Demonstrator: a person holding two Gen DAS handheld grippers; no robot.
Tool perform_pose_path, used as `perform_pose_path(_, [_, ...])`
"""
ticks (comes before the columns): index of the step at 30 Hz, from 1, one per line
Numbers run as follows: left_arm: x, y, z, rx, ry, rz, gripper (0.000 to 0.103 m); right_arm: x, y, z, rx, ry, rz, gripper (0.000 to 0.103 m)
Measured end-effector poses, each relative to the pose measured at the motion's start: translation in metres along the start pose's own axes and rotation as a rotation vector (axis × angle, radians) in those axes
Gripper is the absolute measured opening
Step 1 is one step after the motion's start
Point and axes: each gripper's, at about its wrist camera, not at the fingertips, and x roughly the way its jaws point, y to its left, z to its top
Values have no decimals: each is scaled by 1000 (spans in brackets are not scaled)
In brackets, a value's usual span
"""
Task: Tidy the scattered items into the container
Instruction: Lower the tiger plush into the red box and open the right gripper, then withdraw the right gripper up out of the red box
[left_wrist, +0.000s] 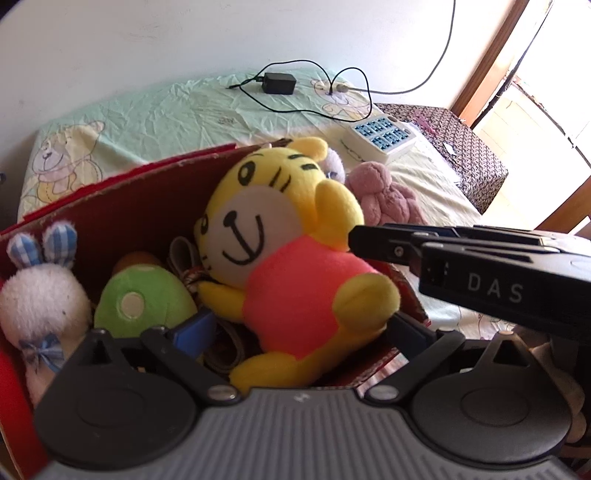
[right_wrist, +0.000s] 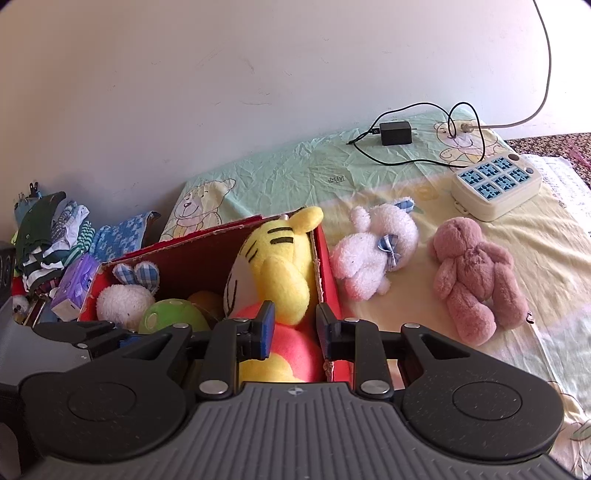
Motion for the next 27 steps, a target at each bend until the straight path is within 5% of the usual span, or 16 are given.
perform_pose_path(27, [-3,-29,-7,-186,2,190,99,-9,-32,-1,-32,27,155,27])
